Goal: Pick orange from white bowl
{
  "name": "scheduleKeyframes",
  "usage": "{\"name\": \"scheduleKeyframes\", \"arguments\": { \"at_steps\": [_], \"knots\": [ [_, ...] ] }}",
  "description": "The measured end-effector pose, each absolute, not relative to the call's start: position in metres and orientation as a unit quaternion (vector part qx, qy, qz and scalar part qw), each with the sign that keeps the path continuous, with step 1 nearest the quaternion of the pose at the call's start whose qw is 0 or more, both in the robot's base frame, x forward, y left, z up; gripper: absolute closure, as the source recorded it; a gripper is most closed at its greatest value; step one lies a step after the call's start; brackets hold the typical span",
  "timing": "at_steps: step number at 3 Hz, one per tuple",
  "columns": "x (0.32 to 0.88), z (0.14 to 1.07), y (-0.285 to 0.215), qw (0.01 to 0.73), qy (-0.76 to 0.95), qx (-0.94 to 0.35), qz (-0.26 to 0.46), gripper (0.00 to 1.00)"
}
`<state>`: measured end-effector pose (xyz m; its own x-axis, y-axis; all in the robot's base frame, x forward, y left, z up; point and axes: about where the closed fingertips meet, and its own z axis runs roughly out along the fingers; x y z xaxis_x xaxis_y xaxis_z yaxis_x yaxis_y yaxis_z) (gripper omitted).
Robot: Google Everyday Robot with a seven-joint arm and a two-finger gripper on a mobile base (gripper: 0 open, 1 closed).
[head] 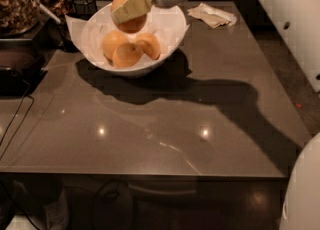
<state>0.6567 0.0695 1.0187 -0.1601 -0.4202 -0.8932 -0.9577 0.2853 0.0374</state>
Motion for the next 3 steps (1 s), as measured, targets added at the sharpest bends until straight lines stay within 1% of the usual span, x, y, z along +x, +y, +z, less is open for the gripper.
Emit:
{"name": "scheduleKeyframes", "arguments": {
  "at_steps": [2, 3],
  "knots": [
    [0.652, 1.018, 0.073, 0.398, 0.696, -0.498, 0.33, 1.0],
    [0.633, 1.023, 0.066, 0.395, 0.714, -0.472, 0.333, 1.0]
  ]
}}
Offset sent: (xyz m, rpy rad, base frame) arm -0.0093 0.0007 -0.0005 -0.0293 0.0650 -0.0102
